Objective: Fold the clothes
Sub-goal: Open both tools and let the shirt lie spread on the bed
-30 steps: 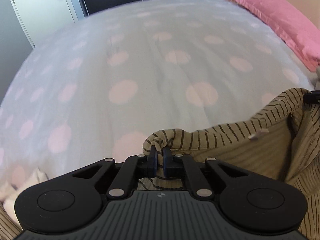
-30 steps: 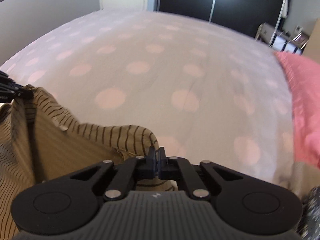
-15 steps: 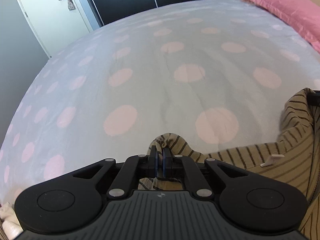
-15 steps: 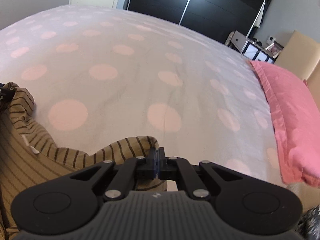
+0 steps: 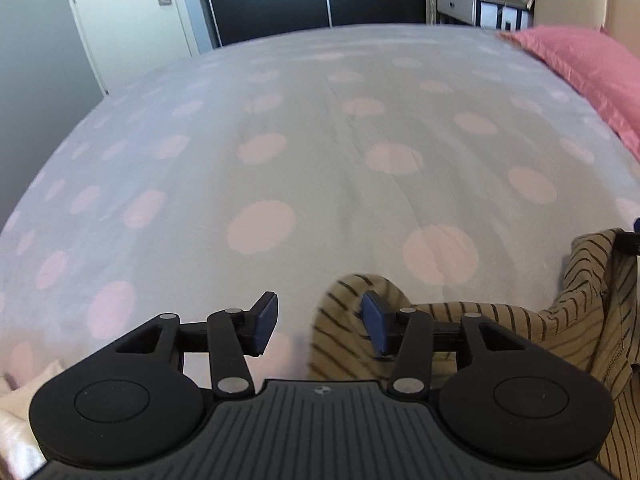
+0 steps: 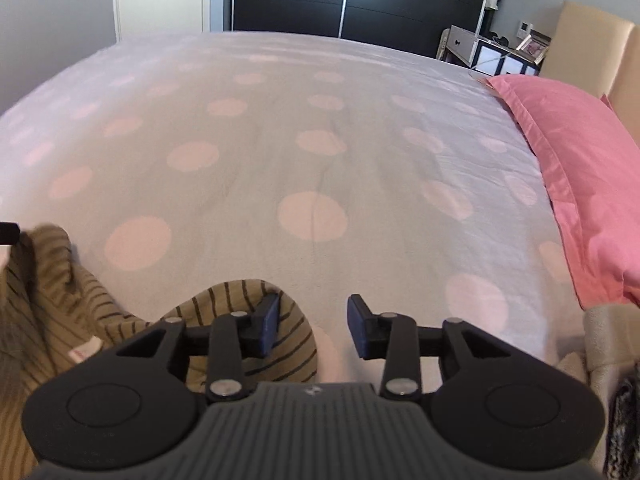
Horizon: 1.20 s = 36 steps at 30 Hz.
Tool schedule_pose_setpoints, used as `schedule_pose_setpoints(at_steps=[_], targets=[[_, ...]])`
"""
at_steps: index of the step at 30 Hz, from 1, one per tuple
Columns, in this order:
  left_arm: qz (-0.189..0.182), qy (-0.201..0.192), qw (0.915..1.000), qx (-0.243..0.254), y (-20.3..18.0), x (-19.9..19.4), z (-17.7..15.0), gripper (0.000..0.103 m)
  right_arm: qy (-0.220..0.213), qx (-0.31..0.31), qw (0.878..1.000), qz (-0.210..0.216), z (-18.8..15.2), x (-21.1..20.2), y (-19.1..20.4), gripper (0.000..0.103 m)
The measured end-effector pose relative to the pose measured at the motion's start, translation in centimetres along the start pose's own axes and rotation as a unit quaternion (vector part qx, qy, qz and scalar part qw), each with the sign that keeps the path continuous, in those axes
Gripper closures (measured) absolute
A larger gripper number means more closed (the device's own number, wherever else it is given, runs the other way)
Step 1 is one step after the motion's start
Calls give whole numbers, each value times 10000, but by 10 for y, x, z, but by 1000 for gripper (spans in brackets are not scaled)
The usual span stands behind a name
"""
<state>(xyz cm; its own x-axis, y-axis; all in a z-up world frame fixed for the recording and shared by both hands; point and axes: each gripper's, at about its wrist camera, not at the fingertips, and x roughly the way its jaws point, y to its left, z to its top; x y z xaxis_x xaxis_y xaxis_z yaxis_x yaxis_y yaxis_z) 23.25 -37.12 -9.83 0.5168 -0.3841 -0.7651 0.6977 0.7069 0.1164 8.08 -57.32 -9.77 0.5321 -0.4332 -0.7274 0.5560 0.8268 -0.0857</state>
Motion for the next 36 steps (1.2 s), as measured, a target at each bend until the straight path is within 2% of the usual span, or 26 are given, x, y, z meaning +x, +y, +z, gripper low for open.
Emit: schedule_pose_setpoints(at_steps=[1, 5, 10, 16, 22, 28, 32, 36], targets=[[16, -1, 10000, -63, 9, -10, -2, 58, -4, 34, 10000, 26, -2, -11, -5, 51], [68, -2, 9999, -89, 38, -63, -20, 58, -7, 149, 9998, 128, -9, -54, -26, 45], [27, 107, 9999, 11, 60, -138, -64, 58, 118, 216, 9994, 228, -34, -116, -44, 39], [-106, 585, 9979, 260, 71, -214, -145, 55, 368, -54, 9984, 417, -107, -194, -51, 39], [-157, 1452, 9890, 241, 82, -252, -241, 55, 851, -34, 9937, 733, -200, -246, -56, 39], [-261, 2009, 9793, 20, 87, -275, -309, 57, 1040, 139, 9887, 1072, -276, -278, -49, 39], [-314, 2255, 9732, -323, 88, -289, -340, 56, 1124, 152, 9862, 1206, -305, -286, -31, 39], [-495, 2457, 9638, -912, 88, -303, -367, 56, 1033, -248, 9870, 1209, -310, -299, -10, 40]])
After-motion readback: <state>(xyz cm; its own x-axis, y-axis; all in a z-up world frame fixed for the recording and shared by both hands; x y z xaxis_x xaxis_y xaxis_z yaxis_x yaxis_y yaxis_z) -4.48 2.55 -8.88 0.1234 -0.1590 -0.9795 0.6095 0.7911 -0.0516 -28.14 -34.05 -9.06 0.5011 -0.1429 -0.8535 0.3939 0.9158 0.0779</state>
